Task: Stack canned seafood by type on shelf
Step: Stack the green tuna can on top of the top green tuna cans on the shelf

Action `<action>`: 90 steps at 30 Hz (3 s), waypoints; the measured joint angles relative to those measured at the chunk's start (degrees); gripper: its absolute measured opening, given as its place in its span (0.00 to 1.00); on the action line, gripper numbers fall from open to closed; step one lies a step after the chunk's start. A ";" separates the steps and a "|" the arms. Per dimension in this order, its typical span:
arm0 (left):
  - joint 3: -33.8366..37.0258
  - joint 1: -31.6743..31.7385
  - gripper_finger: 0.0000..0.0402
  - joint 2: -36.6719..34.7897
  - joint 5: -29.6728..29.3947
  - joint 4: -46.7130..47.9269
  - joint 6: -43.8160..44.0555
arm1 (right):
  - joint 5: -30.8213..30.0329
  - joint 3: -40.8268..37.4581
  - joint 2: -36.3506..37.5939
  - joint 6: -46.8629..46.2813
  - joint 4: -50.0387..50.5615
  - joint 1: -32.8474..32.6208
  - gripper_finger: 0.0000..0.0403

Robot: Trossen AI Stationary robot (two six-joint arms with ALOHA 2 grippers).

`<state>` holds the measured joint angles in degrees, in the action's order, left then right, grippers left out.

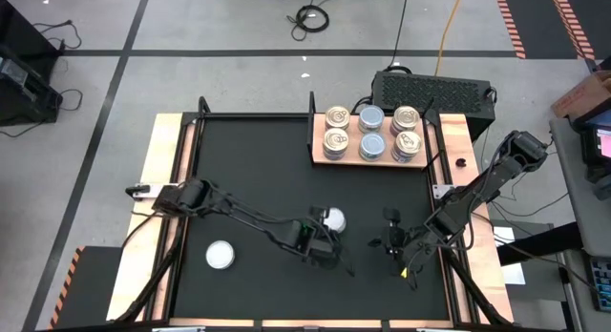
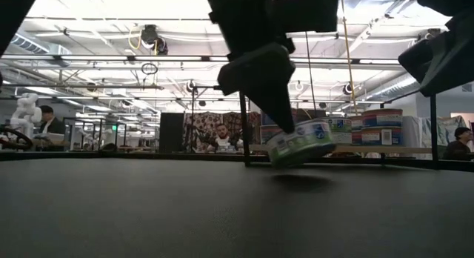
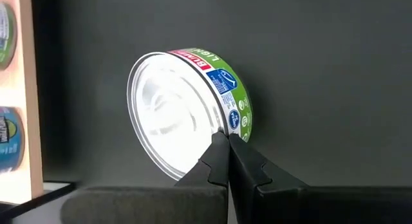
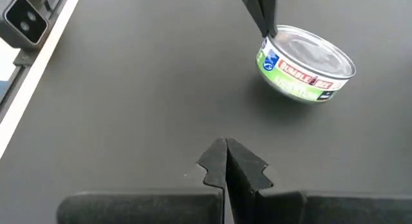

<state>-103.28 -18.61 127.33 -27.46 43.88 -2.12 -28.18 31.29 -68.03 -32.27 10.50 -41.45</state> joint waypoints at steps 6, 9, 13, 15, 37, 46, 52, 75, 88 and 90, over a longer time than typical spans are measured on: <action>-2.43 0.13 0.00 1.09 0.07 2.59 -0.23 | -0.26 0.00 0.00 0.09 1.22 -0.27 0.00; -2.43 0.22 0.00 1.09 0.29 3.77 -0.19 | -0.33 0.00 0.00 0.33 1.37 -0.27 0.00; -2.43 0.22 0.02 1.09 0.49 4.27 0.14 | -0.35 0.00 0.00 0.52 1.38 -0.27 0.00; -2.43 0.22 0.03 1.09 0.48 4.71 0.14 | -0.34 0.00 0.00 0.55 1.40 -0.27 0.00; -2.43 -1.04 0.47 1.07 4.76 4.64 -2.86 | -0.68 0.00 0.00 1.44 1.36 -0.29 0.00; -1.58 -0.65 0.49 2.90 0.64 2.76 -3.18 | -1.99 0.00 -0.04 1.64 1.19 -0.29 0.00; -1.56 0.02 0.48 2.82 -0.02 2.66 -2.77 | -1.99 0.00 -0.04 1.68 1.33 -0.29 0.00; -1.32 1.79 0.37 2.82 3.28 2.61 -2.72 | -13.43 0.00 -0.02 2.54 -0.40 -0.27 0.00; -1.30 2.82 0.37 2.90 5.48 3.31 -2.66 | -13.57 0.00 -0.02 2.54 -0.55 -0.27 0.00; -1.31 3.11 0.37 3.57 5.39 3.09 -2.69 | -13.80 0.00 -0.02 2.54 -0.57 -0.27 0.00</action>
<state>-104.59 -15.50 130.90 -22.07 46.97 -4.81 -41.98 31.29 -68.05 -29.74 9.93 -41.71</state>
